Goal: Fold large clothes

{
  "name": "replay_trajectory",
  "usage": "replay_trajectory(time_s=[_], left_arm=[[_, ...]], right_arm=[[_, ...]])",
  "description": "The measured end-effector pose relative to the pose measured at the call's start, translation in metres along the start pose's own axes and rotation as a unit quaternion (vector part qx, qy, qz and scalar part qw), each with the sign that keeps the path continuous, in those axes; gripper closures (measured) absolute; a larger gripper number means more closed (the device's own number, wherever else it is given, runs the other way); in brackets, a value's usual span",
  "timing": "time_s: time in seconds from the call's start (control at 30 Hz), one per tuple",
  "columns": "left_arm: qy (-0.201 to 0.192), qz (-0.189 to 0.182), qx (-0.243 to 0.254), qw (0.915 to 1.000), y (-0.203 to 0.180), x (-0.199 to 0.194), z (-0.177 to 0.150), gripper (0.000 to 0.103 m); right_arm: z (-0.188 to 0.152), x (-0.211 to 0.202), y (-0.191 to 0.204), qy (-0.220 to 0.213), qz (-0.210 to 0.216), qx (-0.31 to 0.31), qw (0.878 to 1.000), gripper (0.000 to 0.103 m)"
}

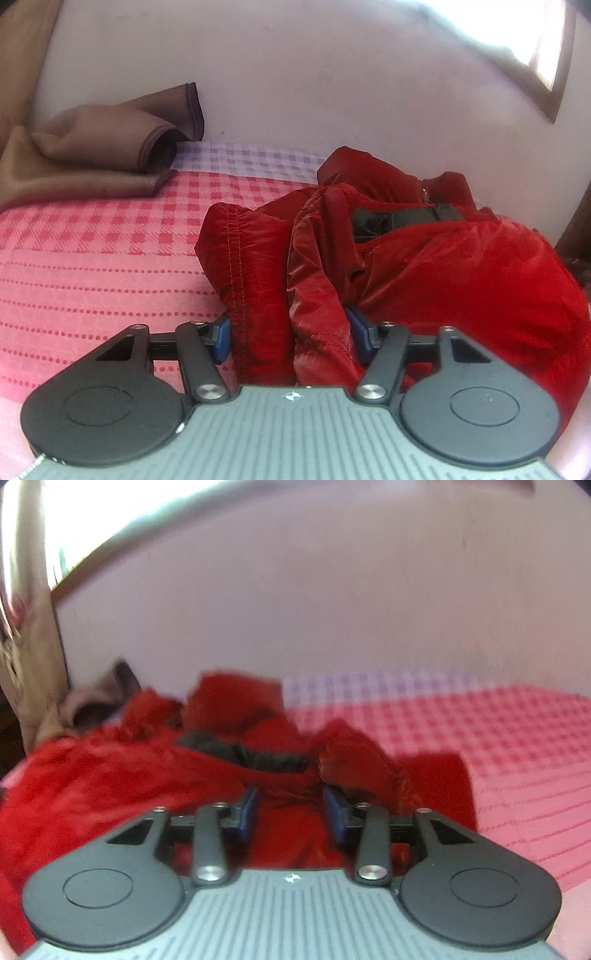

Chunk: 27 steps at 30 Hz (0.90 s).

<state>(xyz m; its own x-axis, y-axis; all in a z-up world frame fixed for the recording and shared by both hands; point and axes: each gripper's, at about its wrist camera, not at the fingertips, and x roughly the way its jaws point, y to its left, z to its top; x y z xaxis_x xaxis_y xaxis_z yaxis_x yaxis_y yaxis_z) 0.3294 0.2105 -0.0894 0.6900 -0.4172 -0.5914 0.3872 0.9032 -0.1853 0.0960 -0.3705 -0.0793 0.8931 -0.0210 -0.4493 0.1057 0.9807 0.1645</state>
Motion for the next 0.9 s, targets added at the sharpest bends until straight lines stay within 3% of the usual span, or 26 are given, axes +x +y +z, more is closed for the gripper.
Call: replay_trajectory(time_s=[0.17, 0.3, 0.37, 0.43, 0.47, 0.73, 0.9], left_arm=[[-0.001, 0.011, 0.014, 0.9998, -0.004, 0.000, 0.000, 0.040], [-0.004, 0.016, 0.024, 0.9996, -0.007, 0.000, -0.001, 0.039], [-0.004, 0.017, 0.022, 0.9996, -0.006, 0.000, -0.002, 0.039], [-0.006, 0.021, 0.027, 0.9994, -0.007, -0.001, -0.003, 0.040], [-0.008, 0.024, 0.030, 0.9992, -0.008, -0.001, -0.003, 0.040], [-0.009, 0.021, 0.037, 0.9991, -0.017, -0.008, 0.000, 0.068], [-0.007, -0.008, 0.016, 0.9998, -0.005, -0.012, -0.001, 0.070]], right_arm=[[-0.002, -0.045, 0.017, -0.057, 0.028, -0.003, 0.998, 0.063], [-0.011, -0.072, 0.040, -0.077, 0.059, -0.012, 0.995, 0.062], [-0.017, -0.078, 0.051, -0.074, 0.071, -0.023, 0.994, 0.051], [-0.024, -0.084, 0.061, -0.074, 0.074, -0.029, 0.994, 0.035], [-0.026, -0.086, 0.063, -0.075, 0.079, -0.029, 0.994, 0.034], [-0.035, -0.088, 0.071, -0.057, 0.098, -0.016, 0.993, 0.034], [-0.039, -0.098, 0.074, -0.059, 0.102, -0.012, 0.993, 0.033]])
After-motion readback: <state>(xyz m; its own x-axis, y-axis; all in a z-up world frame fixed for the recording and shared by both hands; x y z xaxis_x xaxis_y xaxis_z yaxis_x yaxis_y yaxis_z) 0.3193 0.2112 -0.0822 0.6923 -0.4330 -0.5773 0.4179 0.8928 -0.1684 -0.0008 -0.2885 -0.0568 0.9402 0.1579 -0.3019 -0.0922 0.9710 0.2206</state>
